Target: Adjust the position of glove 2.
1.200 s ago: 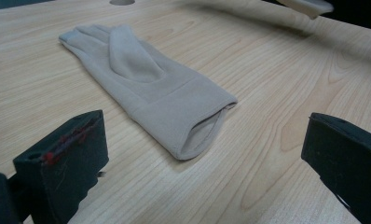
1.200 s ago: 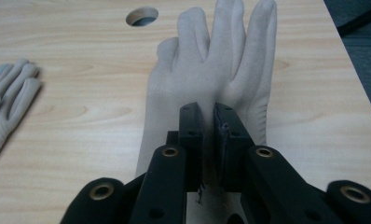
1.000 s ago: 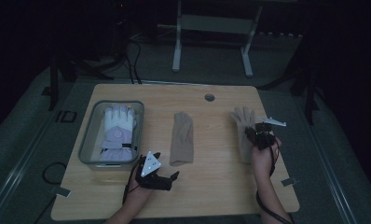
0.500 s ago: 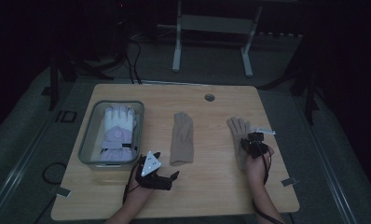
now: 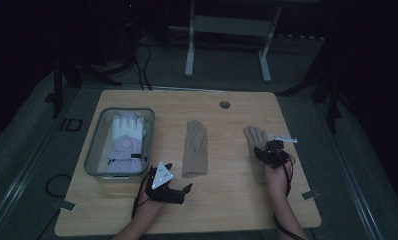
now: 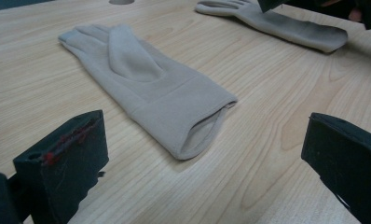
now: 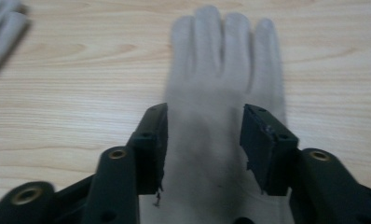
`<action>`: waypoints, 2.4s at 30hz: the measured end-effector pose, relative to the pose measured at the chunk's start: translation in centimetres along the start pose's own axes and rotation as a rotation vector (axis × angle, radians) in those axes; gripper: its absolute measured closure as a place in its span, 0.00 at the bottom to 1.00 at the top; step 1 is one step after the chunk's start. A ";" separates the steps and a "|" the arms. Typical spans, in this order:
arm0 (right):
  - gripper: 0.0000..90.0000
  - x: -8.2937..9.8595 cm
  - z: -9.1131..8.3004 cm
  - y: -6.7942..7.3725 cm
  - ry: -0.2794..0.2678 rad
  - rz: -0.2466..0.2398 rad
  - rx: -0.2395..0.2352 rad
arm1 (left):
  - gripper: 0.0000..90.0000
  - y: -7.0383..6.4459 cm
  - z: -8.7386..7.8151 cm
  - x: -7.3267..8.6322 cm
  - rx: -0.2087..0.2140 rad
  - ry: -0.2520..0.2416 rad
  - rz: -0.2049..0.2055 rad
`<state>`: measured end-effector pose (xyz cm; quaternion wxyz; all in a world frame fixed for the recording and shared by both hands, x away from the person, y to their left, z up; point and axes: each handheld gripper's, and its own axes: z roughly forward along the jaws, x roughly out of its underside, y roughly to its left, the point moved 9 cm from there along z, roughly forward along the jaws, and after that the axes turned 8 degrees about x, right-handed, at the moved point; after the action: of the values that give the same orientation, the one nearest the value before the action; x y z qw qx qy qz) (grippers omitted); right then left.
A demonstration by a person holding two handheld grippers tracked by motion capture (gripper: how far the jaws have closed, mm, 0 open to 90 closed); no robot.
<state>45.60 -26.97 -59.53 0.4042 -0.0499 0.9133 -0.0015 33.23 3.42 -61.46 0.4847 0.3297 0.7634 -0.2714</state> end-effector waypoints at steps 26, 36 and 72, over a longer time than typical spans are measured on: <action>0.45 -4.5 -1.8 13.4 -0.074 -0.182 -0.273 | 0.01 -0.2 0.1 0.0 0.010 0.002 0.009; 0.45 -3.9 -0.3 18.4 -0.034 -0.250 -0.331 | 0.01 -0.4 0.1 0.0 0.017 0.002 0.019; 0.88 -5.3 0.1 17.3 -0.027 -0.325 -0.297 | 0.01 -0.3 0.0 0.0 0.017 0.003 0.017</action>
<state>47.69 -9.27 -56.40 0.3989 -0.2553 0.8780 0.0686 33.01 3.23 -61.45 0.4830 0.3408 0.7590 -0.2730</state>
